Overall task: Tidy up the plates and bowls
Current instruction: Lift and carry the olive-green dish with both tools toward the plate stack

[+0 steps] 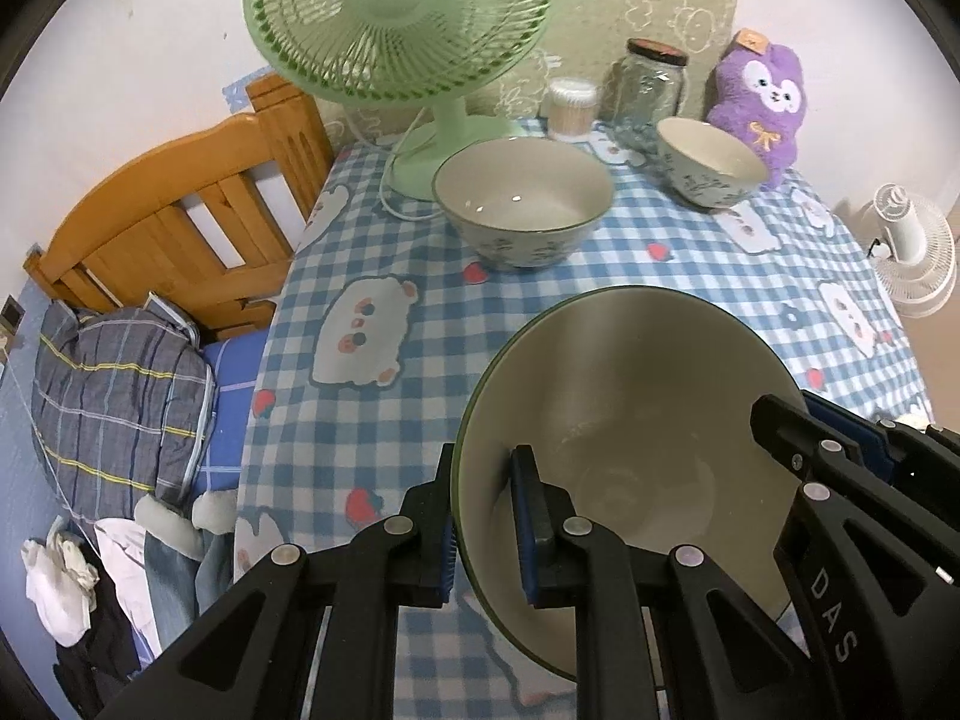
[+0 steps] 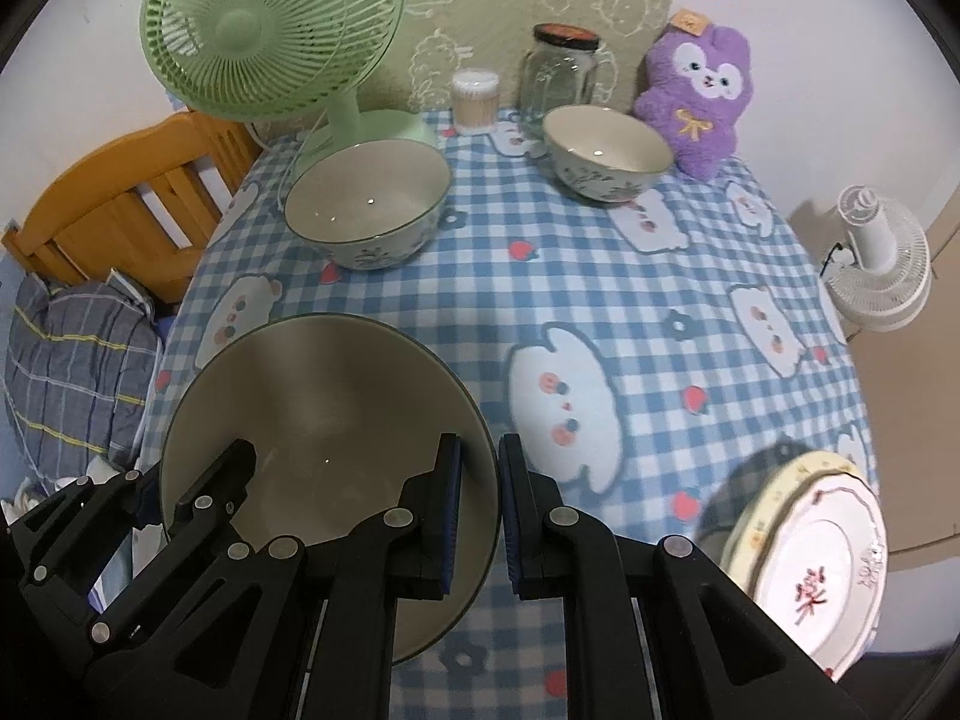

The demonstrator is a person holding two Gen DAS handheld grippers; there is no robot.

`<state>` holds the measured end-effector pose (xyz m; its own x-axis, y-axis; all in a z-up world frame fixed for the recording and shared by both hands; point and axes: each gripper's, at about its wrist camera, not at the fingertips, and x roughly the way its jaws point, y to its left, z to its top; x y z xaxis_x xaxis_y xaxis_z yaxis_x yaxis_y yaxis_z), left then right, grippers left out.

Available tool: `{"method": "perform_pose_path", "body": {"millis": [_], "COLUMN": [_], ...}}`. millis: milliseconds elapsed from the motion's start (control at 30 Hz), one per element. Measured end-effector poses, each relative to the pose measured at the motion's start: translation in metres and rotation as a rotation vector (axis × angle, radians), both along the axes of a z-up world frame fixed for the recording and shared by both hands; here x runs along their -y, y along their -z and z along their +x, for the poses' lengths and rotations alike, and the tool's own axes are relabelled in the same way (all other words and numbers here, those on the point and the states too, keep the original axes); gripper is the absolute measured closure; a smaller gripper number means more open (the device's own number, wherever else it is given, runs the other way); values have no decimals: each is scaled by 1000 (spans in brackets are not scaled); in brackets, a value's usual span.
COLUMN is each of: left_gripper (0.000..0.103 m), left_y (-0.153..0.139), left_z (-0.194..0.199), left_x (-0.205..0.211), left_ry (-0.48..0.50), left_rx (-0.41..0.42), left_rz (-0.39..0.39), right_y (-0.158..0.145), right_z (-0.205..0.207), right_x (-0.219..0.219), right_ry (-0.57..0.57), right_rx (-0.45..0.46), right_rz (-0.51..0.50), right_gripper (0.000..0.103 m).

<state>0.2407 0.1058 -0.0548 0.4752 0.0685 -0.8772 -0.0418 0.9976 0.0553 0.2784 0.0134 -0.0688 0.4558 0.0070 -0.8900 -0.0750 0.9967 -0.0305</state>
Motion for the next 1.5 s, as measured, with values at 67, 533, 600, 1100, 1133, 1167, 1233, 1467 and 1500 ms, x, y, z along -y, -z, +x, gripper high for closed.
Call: {"method": "perform_pose_path", "body": {"millis": [67,533,600,1100,1133,1167,1233,1467,1500], "left_gripper": [90,90,90,90,90,90,90,90,90], "left_y": [-5,-14,-12,15,17,18,21,30,31], "left_z": [-7,-46,-51,-76,-77,-78,-79,-81,-82], "left_x": [8,55,61,97,99,100,104,111,112], "left_ry": [2,-14,-19,-42,-41,-39,-35,-36,-37], "left_rx": [8,21,16,-34,-37,-39,-43,-62,-65], "left_rz": [-2,-15,-17,-37,-39,-39,-39,-39,-38], "right_y": [-7,-18,-15,14,15,17,19,29,30], "right_z": [-8,-49,-54,-78,-78,-79,-80,-82,-83], "right_x": [9,57,64,102,104,106,109,116,117], "right_ry": [-1,-16,-20,-28,-29,-28,-26,-30,-30], "right_rx": [10,24,17,-46,-48,-51,-57,-85,-88], "right_rz": [-3,-5,-6,-4,-6,-8,-10,-8,-8], "right_gripper": [87,87,87,88,88,88,88,88,88]}}
